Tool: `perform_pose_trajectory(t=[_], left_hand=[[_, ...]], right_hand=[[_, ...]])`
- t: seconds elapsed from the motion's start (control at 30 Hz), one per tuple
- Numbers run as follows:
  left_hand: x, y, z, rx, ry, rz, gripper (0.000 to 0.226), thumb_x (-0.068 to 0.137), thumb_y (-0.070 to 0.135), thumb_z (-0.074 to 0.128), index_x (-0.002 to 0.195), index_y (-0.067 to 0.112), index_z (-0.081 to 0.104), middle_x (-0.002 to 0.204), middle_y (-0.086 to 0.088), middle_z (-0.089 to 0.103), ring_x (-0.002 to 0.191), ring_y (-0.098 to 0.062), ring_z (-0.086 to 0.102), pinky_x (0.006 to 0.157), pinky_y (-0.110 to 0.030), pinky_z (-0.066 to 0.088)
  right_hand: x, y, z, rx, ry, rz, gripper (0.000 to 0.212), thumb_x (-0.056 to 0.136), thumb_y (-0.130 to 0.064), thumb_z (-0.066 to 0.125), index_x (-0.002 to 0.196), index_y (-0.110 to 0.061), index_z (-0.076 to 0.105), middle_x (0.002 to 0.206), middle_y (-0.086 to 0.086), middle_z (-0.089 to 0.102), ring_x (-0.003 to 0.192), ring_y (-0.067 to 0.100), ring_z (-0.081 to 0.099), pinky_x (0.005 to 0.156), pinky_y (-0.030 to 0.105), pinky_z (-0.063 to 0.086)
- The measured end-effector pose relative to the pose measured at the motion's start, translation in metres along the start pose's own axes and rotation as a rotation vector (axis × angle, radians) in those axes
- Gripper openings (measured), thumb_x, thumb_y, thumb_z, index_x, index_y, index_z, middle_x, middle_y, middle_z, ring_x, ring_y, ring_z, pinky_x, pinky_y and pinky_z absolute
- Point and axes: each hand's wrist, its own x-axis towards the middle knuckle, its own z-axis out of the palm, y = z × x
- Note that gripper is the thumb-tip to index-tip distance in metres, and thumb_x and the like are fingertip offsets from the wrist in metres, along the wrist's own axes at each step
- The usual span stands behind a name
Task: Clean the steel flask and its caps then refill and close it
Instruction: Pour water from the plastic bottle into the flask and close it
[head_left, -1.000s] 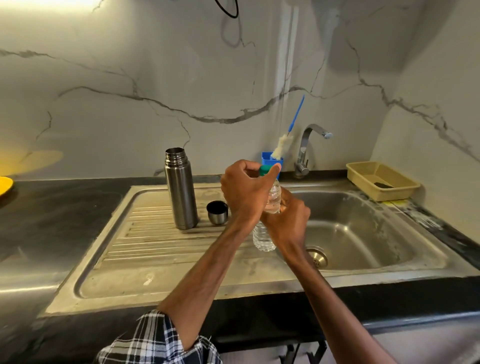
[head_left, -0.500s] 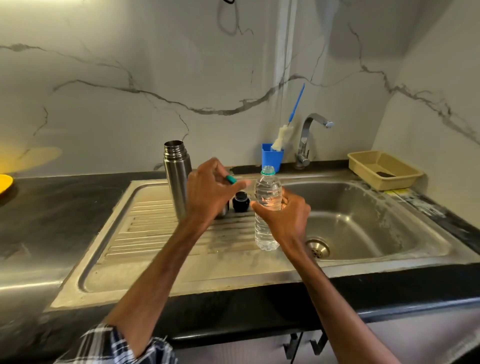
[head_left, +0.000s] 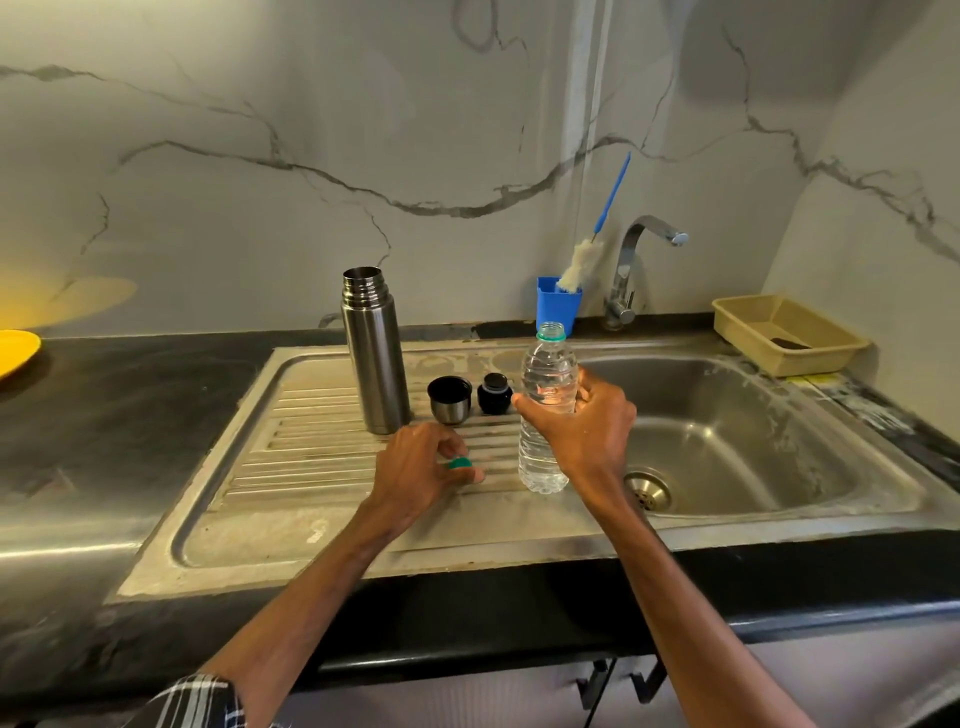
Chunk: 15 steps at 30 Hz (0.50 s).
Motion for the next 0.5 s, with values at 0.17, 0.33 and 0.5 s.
perform_pose_trajectory(t=[0.17, 0.33, 0.5], left_hand=[[-0.003, -0.004, 0.006, -0.025, -0.011, -0.069, 0.048, 0.064, 0.068, 0.083, 0.096, 0.033, 0.074, 0.095, 0.019, 0.071, 0.089, 0.001, 0.064, 0.065, -0.024, 0.043], [-0.007, -0.006, -0.007, -0.108, 0.174, -0.002, 0.053, 0.074, 0.067, 0.077, 0.109, 0.029, 0.069, 0.103, 0.017, 0.066, 0.090, -0.001, 0.060, 0.074, -0.023, 0.049], [0.015, -0.015, -0.061, -0.231, 0.784, 0.010, 0.044, 0.085, 0.044, 0.079, 0.111, 0.014, 0.061, 0.103, -0.002, 0.063, 0.082, -0.012, 0.053, 0.068, -0.034, 0.051]], right_hand=[[0.001, 0.002, 0.000, 0.004, 0.007, 0.010, 0.034, 0.072, -0.032, 0.090, 0.099, -0.019, 0.073, 0.079, -0.014, 0.072, 0.070, -0.007, 0.068, 0.062, 0.005, 0.049], [0.001, 0.004, 0.000, 0.016, 0.003, 0.002, 0.034, 0.073, -0.032, 0.090, 0.099, -0.019, 0.072, 0.079, -0.013, 0.072, 0.070, -0.005, 0.069, 0.063, 0.006, 0.051], [0.003, 0.007, 0.000, 0.047, -0.004, 0.014, 0.035, 0.072, -0.032, 0.090, 0.098, -0.019, 0.072, 0.080, -0.011, 0.073, 0.069, -0.002, 0.070, 0.063, 0.011, 0.054]])
